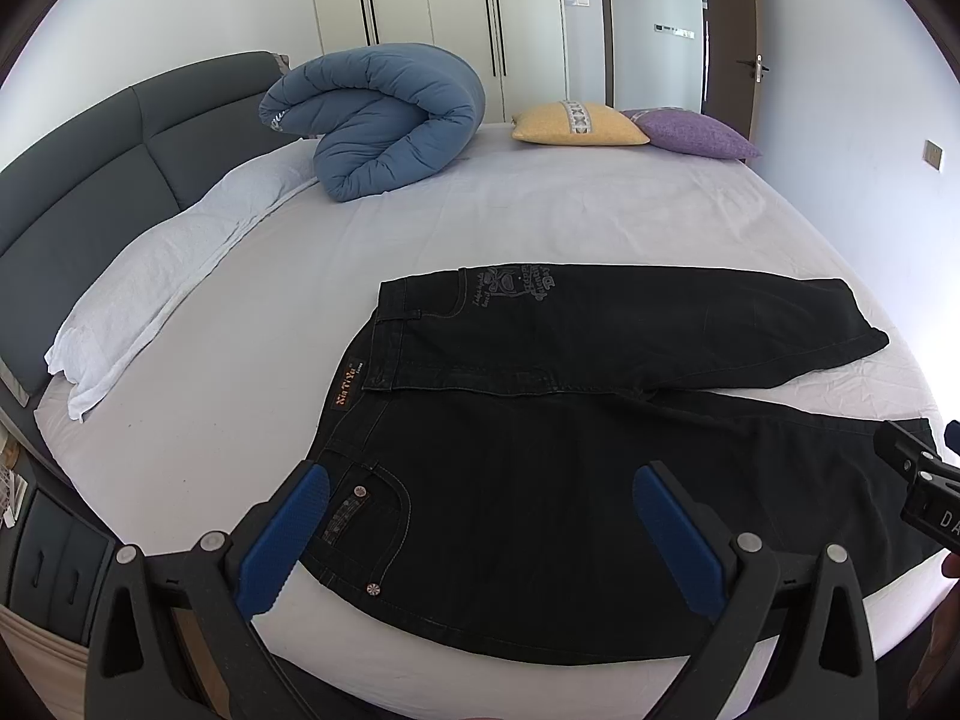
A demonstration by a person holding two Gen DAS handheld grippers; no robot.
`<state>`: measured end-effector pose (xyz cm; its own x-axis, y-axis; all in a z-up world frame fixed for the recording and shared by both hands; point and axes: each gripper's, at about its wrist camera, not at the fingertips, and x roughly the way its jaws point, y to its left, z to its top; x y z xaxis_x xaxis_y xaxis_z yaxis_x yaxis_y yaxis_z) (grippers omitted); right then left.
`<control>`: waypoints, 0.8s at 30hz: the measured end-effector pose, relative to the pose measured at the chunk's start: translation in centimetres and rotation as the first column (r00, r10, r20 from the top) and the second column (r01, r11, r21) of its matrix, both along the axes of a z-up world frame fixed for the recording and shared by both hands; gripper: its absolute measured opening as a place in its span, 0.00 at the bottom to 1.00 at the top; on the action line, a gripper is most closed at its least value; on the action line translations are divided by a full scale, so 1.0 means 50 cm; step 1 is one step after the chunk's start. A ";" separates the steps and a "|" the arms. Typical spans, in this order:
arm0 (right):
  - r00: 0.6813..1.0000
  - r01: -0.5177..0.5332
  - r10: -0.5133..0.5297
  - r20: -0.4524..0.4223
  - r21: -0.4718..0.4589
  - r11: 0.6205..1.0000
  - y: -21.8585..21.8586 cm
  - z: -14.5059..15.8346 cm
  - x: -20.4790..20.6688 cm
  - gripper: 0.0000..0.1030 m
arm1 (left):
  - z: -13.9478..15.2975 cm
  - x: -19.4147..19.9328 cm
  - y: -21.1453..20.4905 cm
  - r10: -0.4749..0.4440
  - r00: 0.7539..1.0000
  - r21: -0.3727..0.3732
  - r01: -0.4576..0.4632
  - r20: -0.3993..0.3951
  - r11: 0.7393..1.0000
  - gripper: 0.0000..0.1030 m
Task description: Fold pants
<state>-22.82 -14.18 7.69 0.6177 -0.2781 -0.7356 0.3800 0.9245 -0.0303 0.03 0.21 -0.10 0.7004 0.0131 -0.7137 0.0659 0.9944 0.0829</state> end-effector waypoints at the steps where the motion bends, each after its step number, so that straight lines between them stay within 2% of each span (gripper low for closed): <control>1: 1.000 0.001 -0.001 0.000 0.001 1.000 0.000 -0.001 -0.001 1.00 | -0.001 0.001 0.001 0.000 1.000 0.000 0.000 0.000 1.000 1.00; 24: 1.000 0.001 -0.001 -0.003 0.006 1.000 -0.008 0.000 -0.002 1.00 | -0.006 0.000 -0.002 -0.001 1.000 0.005 0.001 -0.001 1.000 1.00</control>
